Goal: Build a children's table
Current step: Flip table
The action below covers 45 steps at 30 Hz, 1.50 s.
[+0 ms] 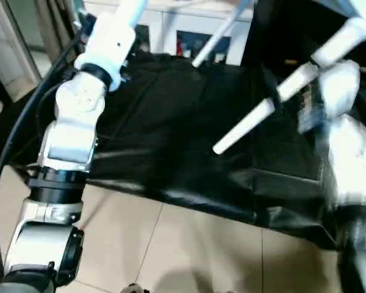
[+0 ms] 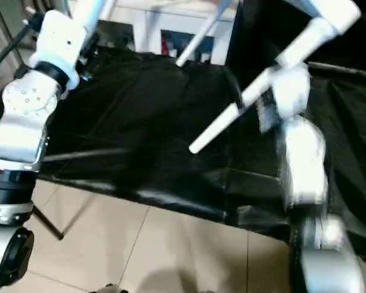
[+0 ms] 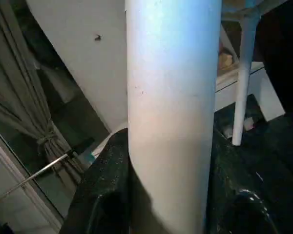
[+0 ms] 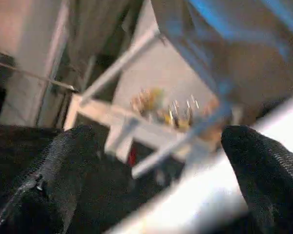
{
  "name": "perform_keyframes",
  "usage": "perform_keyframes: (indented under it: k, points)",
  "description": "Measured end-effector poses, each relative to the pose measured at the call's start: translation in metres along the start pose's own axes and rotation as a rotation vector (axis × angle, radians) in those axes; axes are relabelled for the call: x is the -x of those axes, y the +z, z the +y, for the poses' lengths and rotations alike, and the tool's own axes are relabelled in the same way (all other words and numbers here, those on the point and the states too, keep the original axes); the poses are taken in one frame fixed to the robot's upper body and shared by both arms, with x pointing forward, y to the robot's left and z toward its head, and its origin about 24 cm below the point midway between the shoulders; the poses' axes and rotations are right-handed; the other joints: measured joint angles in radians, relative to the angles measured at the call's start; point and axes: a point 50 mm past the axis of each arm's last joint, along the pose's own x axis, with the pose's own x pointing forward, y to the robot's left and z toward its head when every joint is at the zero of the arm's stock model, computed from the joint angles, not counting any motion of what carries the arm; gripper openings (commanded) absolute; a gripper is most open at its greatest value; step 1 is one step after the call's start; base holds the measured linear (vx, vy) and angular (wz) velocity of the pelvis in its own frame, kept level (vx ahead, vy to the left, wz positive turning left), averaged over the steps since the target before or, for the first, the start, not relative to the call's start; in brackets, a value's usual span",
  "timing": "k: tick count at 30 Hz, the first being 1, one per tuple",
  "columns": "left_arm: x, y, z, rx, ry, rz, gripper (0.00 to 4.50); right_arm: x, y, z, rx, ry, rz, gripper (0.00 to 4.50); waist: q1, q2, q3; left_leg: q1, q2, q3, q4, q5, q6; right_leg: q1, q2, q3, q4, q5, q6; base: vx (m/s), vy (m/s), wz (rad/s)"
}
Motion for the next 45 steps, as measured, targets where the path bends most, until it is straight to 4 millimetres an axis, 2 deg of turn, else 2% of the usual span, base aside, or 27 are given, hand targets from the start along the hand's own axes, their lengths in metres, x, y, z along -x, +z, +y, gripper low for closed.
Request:
perform_keyframes:
  k: [3,8,11,18,21,23,25,29,30,45]
  points:
    - [0.000,0.001,-0.001,-0.004,-0.003,-0.009,1.59,0.013,-0.008,-0.004,-0.057,-0.136,0.023,4.50,-0.004,0.002,-0.001,0.005,0.000,0.001,-0.006,0.002,-0.003,0.000,0.000,0.000,0.000,0.000,0.000,0.000,0.000,0.00]
    - [0.000,0.000,0.000,-0.007,-0.004,-0.007,1.59,0.011,-0.014,-0.012,-0.142,-0.234,0.102,4.50,-0.019,0.002,-0.002,0.012,0.000,0.000,-0.015,0.004,-0.006,0.001,0.001,-0.001,0.000,-0.002,0.004,0.000,0.000,0.00]
    - [0.000,0.000,0.003,-0.015,0.003,-0.007,1.59,-0.003,-0.021,-0.013,-0.240,-0.232,0.176,4.50,-0.030,0.005,-0.003,0.013,0.000,0.000,-0.018,0.006,-0.010,0.001,0.002,-0.003,0.000,-0.002,0.004,0.000,0.000,0.00]
    - [0.000,0.001,0.003,-0.022,0.001,-0.020,1.59,-0.032,-0.026,-0.008,-0.356,-0.163,0.232,4.50,-0.029,0.006,-0.004,0.012,0.000,-0.001,-0.020,0.006,-0.010,0.001,0.002,-0.003,-0.002,0.000,0.000,0.000,0.000,0.00]
    - [0.000,0.002,0.002,-0.022,0.000,-0.023,1.59,-0.047,-0.025,-0.004,-0.383,-0.138,0.249,4.14,-0.026,0.006,-0.004,0.012,0.000,0.000,-0.019,0.006,-0.010,0.001,0.001,-0.003,-0.004,0.001,-0.001,0.000,0.000,0.00]
    - [0.000,0.001,0.004,-0.022,0.002,-0.020,1.59,-0.048,-0.027,-0.004,-0.392,-0.133,0.259,4.11,-0.024,0.006,-0.004,0.011,0.000,0.000,-0.019,0.007,-0.010,0.001,0.001,-0.003,-0.005,0.001,-0.001,0.000,0.000,0.00]
    - [0.001,0.001,0.004,-0.018,0.004,-0.020,1.59,-0.050,-0.028,-0.002,-0.405,-0.125,0.261,3.89,-0.024,0.005,-0.004,0.011,0.000,0.001,-0.019,0.007,-0.010,0.001,0.001,-0.002,-0.005,0.001,-0.001,0.000,0.000,0.00]
    - [0.004,-0.001,0.004,-0.016,0.007,-0.016,1.59,-0.050,-0.030,0.000,-0.432,-0.104,0.263,3.59,-0.025,0.005,-0.004,0.012,0.000,0.001,-0.019,0.007,-0.010,0.001,0.001,-0.002,-0.005,0.001,-0.001,0.000,0.000,0.00]
    - [0.004,-0.002,0.004,-0.015,0.007,-0.015,1.59,-0.050,-0.031,0.001,-0.436,-0.100,0.262,3.36,-0.025,0.005,-0.004,0.012,0.000,0.001,-0.020,0.007,-0.010,0.001,0.001,-0.002,-0.005,0.001,-0.001,0.000,0.000,0.00]
    - [0.007,-0.006,0.005,-0.008,0.017,-0.001,1.59,-0.053,-0.033,-0.001,-0.507,-0.111,0.245,2.32,-0.026,0.005,-0.003,0.012,0.000,0.001,-0.020,0.006,-0.010,0.001,0.001,-0.002,-0.005,0.001,-0.001,0.000,0.000,0.00]
